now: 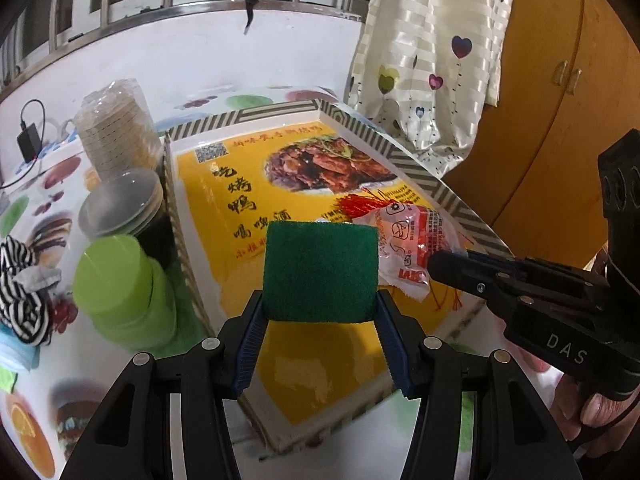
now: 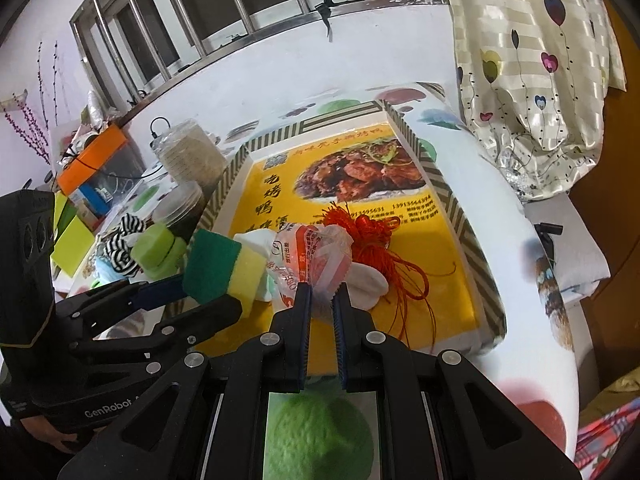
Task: Organize soft objects
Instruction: 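Lower the green sponge and snack bag onto the yellow lid and open both grippers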
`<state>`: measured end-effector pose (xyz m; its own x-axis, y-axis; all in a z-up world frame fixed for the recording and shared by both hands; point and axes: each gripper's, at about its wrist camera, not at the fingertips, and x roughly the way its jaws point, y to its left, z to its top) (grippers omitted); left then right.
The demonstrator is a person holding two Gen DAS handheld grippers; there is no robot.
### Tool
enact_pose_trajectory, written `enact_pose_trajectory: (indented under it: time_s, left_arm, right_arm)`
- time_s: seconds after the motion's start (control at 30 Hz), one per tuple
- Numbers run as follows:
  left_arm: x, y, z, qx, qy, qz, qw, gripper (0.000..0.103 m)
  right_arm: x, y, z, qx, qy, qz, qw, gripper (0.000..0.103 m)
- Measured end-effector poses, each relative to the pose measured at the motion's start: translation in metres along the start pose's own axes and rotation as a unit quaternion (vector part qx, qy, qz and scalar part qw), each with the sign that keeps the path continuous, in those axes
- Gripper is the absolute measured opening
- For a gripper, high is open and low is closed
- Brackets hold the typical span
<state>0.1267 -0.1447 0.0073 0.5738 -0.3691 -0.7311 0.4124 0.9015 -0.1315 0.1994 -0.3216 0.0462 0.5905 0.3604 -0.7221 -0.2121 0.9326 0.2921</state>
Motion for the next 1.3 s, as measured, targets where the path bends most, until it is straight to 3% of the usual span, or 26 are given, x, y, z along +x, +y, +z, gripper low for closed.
enact_pose_trajectory:
  time_s: [0.23,0.47,0.57,0.63,0.67,1.0,1.3]
  left_arm:
    - [0.011,0.003,0.012,-0.004,-0.004,0.004,1.0000,0.053]
    - [0.001,0.004,0.006,-0.003,-0.004,0.003,1.0000,0.053]
    - [-0.004,0.005,0.001,-0.003,-0.002,0.003,1.0000,0.054]
    - [-0.007,0.005,-0.001,-0.003,-0.002,0.003,1.0000,0.054]
    - [-0.008,0.005,-0.002,-0.004,-0.001,0.003,1.0000,0.054]
    - [-0.020,0.007,-0.009,-0.009,-0.003,-0.007,0.9999,0.056]
    - [-0.022,0.009,-0.012,-0.016,-0.003,-0.026,0.9995,0.065]
  right_arm:
    - [0.007,-0.003,0.009,0.002,-0.004,-0.007,1.000,0.012]
    - [0.005,0.004,0.003,-0.010,0.019,0.000,1.000,0.015]
    - [0.001,0.008,-0.003,-0.021,0.020,-0.009,1.000,0.025]
    - [-0.004,0.010,-0.006,-0.028,0.016,-0.012,0.999,0.044]
    - [-0.006,0.011,-0.006,-0.030,0.013,-0.014,0.999,0.046]
    - [-0.021,0.020,-0.008,-0.039,0.000,-0.020,0.999,0.046]
    - [-0.025,0.025,-0.009,-0.048,-0.003,-0.020,0.999,0.046]
